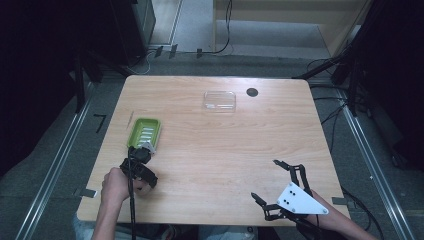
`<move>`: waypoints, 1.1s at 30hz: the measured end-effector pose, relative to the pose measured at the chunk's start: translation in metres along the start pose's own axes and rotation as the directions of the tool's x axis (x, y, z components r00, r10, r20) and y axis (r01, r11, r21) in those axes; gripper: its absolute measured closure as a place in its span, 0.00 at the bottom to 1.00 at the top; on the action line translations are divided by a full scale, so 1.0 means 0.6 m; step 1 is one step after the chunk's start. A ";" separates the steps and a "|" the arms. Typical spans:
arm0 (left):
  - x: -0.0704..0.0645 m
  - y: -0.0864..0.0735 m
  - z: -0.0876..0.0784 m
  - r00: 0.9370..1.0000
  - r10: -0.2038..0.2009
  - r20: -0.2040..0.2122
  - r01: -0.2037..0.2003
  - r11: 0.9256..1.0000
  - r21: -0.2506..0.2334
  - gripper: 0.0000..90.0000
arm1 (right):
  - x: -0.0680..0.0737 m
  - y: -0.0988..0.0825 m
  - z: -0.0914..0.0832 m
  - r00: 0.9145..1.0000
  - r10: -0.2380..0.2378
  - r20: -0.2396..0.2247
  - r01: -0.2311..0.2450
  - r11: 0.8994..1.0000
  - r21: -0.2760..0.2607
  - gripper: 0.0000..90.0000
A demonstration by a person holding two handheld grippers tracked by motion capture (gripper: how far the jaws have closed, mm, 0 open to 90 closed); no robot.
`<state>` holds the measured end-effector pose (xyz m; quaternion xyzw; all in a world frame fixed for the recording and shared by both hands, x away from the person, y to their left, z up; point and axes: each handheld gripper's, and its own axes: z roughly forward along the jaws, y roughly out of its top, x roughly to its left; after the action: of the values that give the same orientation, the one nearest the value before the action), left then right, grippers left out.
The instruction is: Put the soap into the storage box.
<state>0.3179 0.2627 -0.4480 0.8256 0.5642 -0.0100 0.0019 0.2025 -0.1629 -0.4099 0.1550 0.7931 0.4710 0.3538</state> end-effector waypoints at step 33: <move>0.002 -0.008 -0.024 1.000 0.027 -0.005 -0.027 1.000 0.012 0.37 | 0.001 0.000 0.001 1.000 -0.003 0.000 0.003 1.000 0.000 0.00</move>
<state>0.3141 0.2655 -0.4334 0.8330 0.5531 -0.0112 -0.0043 0.2027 -0.1621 -0.4100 0.1537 0.7933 0.4706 0.3543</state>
